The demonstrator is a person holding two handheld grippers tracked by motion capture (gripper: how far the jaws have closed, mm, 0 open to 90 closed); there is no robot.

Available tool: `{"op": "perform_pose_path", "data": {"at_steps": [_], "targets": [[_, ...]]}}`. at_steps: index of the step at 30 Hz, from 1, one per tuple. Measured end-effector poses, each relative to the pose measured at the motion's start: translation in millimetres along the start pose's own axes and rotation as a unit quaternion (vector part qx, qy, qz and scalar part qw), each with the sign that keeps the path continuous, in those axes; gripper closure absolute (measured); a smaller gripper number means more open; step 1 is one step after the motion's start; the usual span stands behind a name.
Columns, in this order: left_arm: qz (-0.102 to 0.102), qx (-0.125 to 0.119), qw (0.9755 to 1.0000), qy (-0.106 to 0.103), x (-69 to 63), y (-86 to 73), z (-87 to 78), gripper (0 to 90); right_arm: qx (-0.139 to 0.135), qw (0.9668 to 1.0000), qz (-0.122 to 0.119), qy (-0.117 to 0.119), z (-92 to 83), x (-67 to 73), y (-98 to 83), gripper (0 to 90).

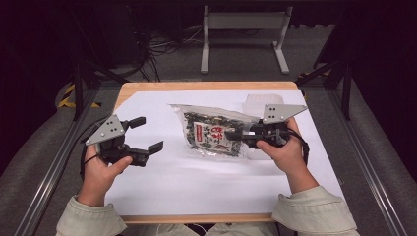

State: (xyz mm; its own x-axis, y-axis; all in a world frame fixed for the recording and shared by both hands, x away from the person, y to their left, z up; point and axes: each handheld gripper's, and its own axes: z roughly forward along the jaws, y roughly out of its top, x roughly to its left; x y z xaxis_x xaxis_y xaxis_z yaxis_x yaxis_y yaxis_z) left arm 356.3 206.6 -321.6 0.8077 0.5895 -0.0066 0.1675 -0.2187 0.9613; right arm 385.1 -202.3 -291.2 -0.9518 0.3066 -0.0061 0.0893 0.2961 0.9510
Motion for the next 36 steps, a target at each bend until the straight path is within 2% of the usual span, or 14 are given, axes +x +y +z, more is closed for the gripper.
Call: {"op": "perform_pose_path", "data": {"at_steps": [6, 11, 16, 20, 23, 28, 34, 35, 36], "targets": [[-0.014, 0.006, 0.9999, 0.006, 6.7, -18.9, 4.0, 4.0, -0.019, 0.9991, 0.019, -0.032, -12.4, -6.4, 4.6, 76.0], [-0.028, 0.014, 0.9994, 0.011, 15.6, -34.8, 6.3, 4.1, -0.024, 0.9975, 0.03, -0.059, -21.0, -12.4, 7.4, 76.0], [-0.041, 0.011, 0.9989, 0.017, 22.5, -45.0, 7.6, 3.7, -0.033, 0.9952, 0.044, -0.081, -28.9, -18.0, 9.5, 76.0], [-0.053, 0.011, 0.9983, 0.021, 28.4, -53.0, 8.9, 2.8, -0.042, 0.9915, 0.065, -0.105, -37.5, -25.2, 10.5, 76.0], [-0.058, 0.007, 0.998, 0.022, 31.9, -57.3, 9.3, 3.0, -0.047, 0.9899, 0.072, -0.113, -43.2, -29.6, 11.2, 76.0], [-0.061, 0.013, 0.9979, 0.019, 34.8, -63.3, 10.6, 2.9, -0.052, 0.9871, 0.08, -0.128, -50.0, -35.3, 11.3, 76.0], [-0.045, 0.012, 0.9988, 0.015, 35.0, -73.4, 11.0, 2.9, -0.057, 0.9827, 0.085, -0.154, -59.9, -44.1, 11.3, 76.0], [-0.045, 0.012, 0.9988, 0.015, 35.0, -73.4, 11.0, 2.8, -0.057, 0.9827, 0.085, -0.154, -59.9, -44.1, 11.3, 76.0], [-0.046, 0.014, 0.9987, 0.014, 35.2, -75.4, 11.0, 2.8, -0.057, 0.9814, 0.085, -0.162, -63.1, -46.7, 11.4, 76.0]]}}
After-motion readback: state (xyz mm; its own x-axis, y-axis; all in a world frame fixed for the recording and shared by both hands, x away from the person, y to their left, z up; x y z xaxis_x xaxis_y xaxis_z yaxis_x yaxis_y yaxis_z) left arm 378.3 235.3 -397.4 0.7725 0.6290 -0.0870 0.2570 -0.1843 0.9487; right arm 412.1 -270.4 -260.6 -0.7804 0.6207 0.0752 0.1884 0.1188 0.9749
